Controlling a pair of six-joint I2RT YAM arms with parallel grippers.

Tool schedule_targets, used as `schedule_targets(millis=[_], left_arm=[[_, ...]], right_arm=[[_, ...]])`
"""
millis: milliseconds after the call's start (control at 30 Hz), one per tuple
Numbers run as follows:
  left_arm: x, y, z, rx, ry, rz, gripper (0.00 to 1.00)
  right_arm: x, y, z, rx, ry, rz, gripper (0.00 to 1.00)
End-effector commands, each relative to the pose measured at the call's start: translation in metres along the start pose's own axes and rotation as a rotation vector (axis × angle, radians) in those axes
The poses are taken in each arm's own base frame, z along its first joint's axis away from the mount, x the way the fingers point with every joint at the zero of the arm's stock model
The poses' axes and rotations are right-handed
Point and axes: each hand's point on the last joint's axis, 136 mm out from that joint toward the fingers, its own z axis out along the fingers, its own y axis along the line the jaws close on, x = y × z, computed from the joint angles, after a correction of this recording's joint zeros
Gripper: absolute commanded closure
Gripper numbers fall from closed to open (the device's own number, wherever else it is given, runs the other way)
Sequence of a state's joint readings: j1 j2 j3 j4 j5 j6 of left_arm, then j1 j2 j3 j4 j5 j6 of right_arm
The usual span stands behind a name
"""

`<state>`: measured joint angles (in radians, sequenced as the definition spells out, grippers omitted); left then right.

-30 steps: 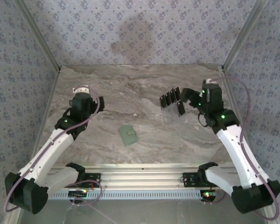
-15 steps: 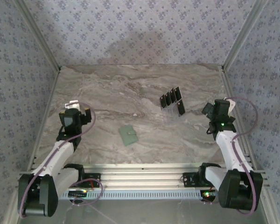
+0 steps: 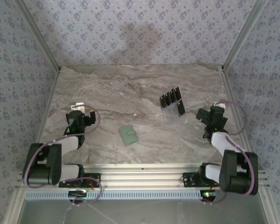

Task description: Put the credit cards into the card holder

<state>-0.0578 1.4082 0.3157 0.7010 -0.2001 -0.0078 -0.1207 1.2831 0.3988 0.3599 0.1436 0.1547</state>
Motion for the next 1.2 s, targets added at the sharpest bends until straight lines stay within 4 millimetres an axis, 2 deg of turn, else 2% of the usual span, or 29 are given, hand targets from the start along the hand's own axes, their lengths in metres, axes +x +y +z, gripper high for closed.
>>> schedule_targets(millis=[0,100,200,267,333,367,433,600,1167], left_arm=[[-0.034,-0.008,0.015,0.043,-0.131,-0.008,0.00],[-0.031,-0.002,0.025,0.053,-0.076,-0.044,0.00],[-0.032,-0.002,0.026,0.064,-0.082,-0.051,0.00],[-0.031,-0.002,0.026,0.066,-0.075,-0.052,0.00],[-0.032,-0.002,0.027,0.068,-0.076,-0.054,0.00],[-0.031,-0.002,0.027,0.071,-0.076,-0.057,0.00],[-0.031,-0.001,0.028,0.078,-0.069,-0.064,0.00],[-0.031,-0.001,0.028,0.079,-0.071,-0.063,0.00],[-0.030,-0.001,0.029,0.083,-0.062,-0.066,0.00]], right_arm=[[-0.037,0.024,0.004,-0.129,-0.155,-0.062,0.00],[-0.041,0.033,0.008,-0.170,-0.198,-0.070,0.00],[-0.030,0.050,0.013,-0.192,-0.202,-0.145,0.00],[-0.026,0.061,0.019,-0.198,-0.268,-0.187,0.00],[-0.021,0.051,0.024,-0.169,-0.181,-0.164,0.00],[-0.026,0.052,0.023,-0.177,-0.229,-0.156,0.00],[-0.023,0.051,0.024,-0.169,-0.190,-0.159,0.00],[-0.025,0.056,0.022,-0.130,-0.215,-0.200,0.00],[-0.024,0.057,0.024,-0.177,-0.198,-0.187,0.00]])
